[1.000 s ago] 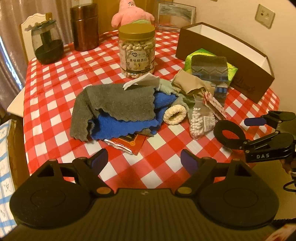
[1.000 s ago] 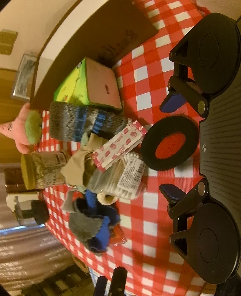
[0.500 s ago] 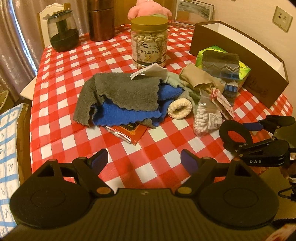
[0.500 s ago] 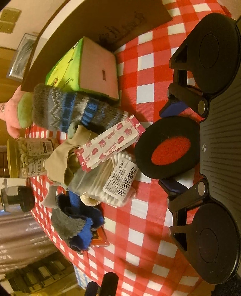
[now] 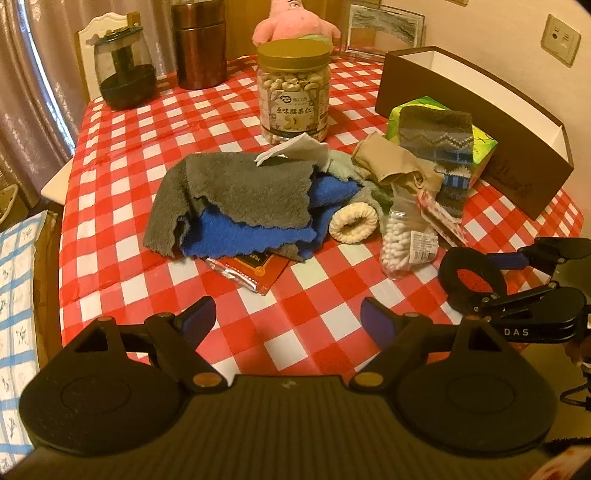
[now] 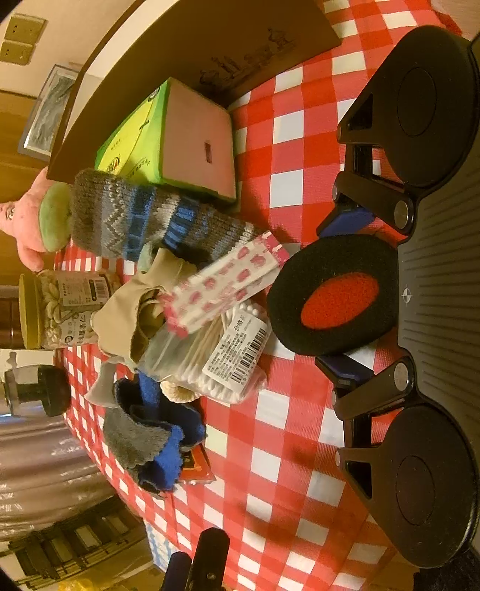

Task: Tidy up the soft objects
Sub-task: 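Reach the right gripper to the black-and-red oval pad and grasp it, then lift the pad toward the box with the right gripper while the left grasps white paper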

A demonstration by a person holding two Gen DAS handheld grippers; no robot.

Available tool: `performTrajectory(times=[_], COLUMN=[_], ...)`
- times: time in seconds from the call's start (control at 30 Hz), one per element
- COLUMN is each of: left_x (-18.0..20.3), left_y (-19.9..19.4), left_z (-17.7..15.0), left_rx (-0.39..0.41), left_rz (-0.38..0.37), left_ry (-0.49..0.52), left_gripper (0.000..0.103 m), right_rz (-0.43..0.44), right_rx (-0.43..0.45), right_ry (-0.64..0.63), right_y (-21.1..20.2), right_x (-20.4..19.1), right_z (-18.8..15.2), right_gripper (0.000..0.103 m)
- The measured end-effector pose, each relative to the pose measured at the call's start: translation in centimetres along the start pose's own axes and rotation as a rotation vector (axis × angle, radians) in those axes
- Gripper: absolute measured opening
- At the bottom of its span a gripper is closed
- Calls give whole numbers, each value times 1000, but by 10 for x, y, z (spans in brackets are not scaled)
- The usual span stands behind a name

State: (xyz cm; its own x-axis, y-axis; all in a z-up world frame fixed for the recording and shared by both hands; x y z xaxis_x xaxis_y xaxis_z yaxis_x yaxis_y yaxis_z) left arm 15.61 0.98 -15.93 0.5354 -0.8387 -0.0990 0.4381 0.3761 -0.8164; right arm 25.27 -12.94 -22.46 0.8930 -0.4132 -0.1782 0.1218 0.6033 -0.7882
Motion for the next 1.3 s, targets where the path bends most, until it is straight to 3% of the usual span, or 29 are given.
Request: performTrajectory(times=[0.23,0.43,0.5,0.63,0.8,1.17,1.23,1.3], left_x=[-2,-12,-15,-19,-12,0,2,5], left_y=[4,5,9,25,52,94,97,99], left_z=[15,39,47,66,87,110,111,109], left_rx=[45,114,132,158,204,268,275,272], left_rz=[-42,-75,-88,-119,-159,-196,-205,-216], left_ry=[75,141,167,219,321,484,514,544], left_gripper=[83,80,70,66,52,41,35,20], right_rz=[-31,-63,-84,-137,-203,-307,-320,-328], right_rx=[25,97,125,176,208,212,206,202], right_ry=[49,181,230,313,385,478,489,499], right_y=[-18,-42,-49,-61,-72,-83,-84,-85], right_x=[-8,-10,-7,2,17,29,30,30], right_z=[2,13,19,29,37,30,27,24], right_gripper=[67,67,67,67,67,67,67,67])
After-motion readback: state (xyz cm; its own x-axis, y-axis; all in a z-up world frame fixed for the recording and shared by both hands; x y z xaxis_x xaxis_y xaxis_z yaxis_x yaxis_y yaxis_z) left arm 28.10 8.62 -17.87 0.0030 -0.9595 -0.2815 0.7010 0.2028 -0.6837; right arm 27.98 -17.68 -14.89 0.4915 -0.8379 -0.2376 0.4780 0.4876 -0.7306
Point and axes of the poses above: each gripper's, at about its wrist camera, not at the fingertips, and y roughly the way its jaws point, x to its right, z to its top, the point moved 8 cm from there along y, roughly the way its jaws point, and after that the axes turned 8 degrees about z, right-handed, at the moved point
